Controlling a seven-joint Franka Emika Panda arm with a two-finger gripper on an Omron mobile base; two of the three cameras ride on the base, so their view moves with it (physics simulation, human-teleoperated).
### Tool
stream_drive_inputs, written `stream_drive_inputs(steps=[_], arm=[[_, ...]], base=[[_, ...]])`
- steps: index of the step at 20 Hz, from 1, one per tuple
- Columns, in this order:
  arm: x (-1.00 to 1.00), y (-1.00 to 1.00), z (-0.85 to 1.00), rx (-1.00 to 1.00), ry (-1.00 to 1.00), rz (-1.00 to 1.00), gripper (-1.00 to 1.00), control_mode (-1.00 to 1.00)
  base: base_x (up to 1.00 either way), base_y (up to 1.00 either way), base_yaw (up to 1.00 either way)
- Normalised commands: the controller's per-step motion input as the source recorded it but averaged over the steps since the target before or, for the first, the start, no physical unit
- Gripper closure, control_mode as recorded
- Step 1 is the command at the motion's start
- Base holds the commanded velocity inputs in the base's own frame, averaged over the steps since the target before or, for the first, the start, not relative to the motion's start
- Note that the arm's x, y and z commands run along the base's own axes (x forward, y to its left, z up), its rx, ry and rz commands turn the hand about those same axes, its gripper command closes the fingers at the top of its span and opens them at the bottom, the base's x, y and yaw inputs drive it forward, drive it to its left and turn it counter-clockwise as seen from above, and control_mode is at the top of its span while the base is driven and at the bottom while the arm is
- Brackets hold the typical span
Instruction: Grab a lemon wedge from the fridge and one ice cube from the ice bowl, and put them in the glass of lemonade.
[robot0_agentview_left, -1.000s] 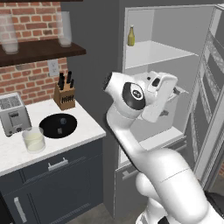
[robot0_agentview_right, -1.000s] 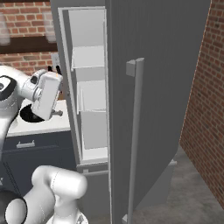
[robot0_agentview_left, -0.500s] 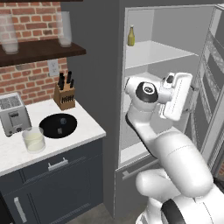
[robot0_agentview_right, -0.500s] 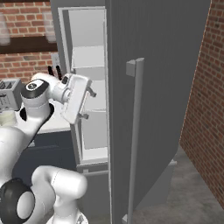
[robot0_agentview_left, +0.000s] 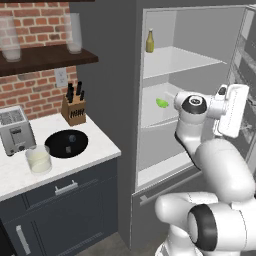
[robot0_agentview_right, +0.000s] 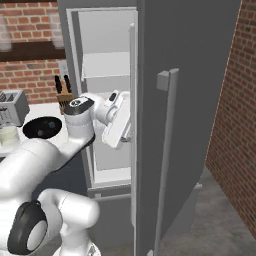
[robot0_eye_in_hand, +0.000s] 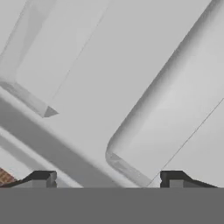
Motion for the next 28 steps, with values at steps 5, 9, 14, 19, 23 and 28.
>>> stream_drive_inputs(steps=[5, 9, 14, 19, 23, 28], arm=[[-0.38, -1.0, 0.0, 0.0, 0.19, -0.24, -1.0, -1.0], [-0.3, -0.96, 0.0, 0.0, 0.16, -0.22, -1.0, -1.0], [-0.09, -0.08, 0.16, -0.01, 0.03, -0.03, -1.0, -1.0], [-0.08, 0.12, 0.32, -0.01, 0.01, 0.03, -1.0, -1.0], [-0.28, 0.82, 0.6, 0.0, -0.02, 0.12, -1.0, -1.0], [-0.16, 0.99, 0.27, 0.03, -0.17, 0.17, -1.0, -1.0]], base=[[0.0, 0.0, 0.0], [0.0, 0.0, 0.0], [0.0, 0.0, 0.0], [0.0, 0.0, 0.0], [0.0, 0.0, 0.0], [0.0, 0.0, 0.0]])
